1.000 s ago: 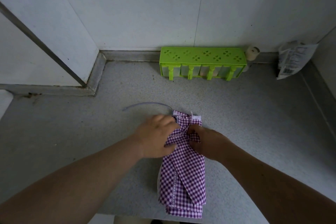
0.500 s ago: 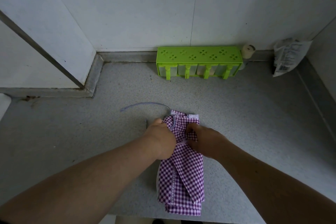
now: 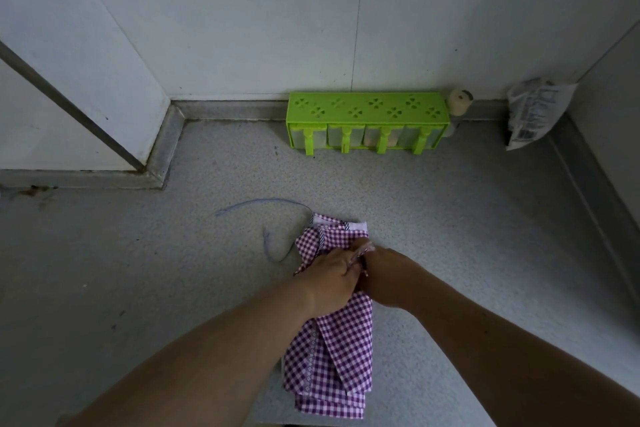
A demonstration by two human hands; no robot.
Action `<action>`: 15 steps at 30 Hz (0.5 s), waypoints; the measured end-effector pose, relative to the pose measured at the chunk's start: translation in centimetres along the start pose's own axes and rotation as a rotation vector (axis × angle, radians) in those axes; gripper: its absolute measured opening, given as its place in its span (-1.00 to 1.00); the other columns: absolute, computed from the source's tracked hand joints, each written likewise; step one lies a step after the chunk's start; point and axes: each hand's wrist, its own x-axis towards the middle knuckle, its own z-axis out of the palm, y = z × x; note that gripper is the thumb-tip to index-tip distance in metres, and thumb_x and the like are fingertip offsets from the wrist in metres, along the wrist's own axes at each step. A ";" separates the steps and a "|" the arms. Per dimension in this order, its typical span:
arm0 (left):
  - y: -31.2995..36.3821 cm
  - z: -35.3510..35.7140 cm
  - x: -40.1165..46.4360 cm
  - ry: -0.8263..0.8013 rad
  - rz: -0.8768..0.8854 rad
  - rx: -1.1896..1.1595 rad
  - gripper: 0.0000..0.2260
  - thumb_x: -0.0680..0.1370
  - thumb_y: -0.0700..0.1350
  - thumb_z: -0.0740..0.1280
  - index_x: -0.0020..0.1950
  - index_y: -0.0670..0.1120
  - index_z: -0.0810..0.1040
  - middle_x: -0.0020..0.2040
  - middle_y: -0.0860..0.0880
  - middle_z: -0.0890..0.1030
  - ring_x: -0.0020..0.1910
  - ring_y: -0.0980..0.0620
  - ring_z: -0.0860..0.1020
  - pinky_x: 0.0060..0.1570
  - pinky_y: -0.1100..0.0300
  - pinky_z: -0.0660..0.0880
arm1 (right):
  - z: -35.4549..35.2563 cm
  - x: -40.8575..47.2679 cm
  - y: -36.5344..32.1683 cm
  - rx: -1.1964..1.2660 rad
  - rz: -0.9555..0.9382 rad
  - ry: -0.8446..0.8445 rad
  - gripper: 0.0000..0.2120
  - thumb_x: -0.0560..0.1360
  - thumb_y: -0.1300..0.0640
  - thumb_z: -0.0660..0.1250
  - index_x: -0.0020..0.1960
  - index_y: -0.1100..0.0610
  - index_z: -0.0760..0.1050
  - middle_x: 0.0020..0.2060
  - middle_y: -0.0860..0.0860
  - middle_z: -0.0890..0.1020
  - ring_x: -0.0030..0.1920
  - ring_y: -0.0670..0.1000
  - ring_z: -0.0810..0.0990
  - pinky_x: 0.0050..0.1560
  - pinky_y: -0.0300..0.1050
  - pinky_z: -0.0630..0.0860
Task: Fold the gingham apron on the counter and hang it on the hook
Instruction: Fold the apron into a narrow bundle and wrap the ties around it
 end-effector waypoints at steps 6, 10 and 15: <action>1.1 0.3 0.2 -0.041 0.032 0.214 -0.57 0.77 0.07 0.01 0.67 0.16 0.18 0.52 -0.01 0.31 0.53 -0.07 0.24 0.59 0.00 0.11 | -0.4 -1.8 3.0 0.003 0.121 0.063 -0.73 0.70 0.01 0.13 0.33 -0.09 0.49 0.22 -0.05 0.63 0.20 -0.01 0.60 0.26 -0.11 0.48; 1.0 0.4 0.5 -0.071 0.025 0.258 -0.56 0.76 0.08 0.01 0.67 0.18 0.16 0.51 0.00 0.28 0.55 -0.10 0.22 0.61 -0.04 0.13 | -0.1 -2.5 3.4 -0.018 0.105 0.056 -0.71 0.70 -0.01 0.13 0.32 -0.14 0.54 0.22 -0.09 0.64 0.20 -0.04 0.59 0.24 -0.16 0.46; 0.9 0.4 0.5 -0.045 0.050 0.300 -0.57 0.76 0.06 0.04 0.65 0.18 0.21 0.52 0.01 0.28 0.55 -0.09 0.23 0.62 -0.04 0.13 | 0.5 -3.9 4.2 0.017 0.126 0.080 -0.75 0.69 0.04 0.13 0.20 -0.09 0.58 -0.11 -0.20 0.57 -0.05 -0.11 0.54 -0.07 -0.26 0.41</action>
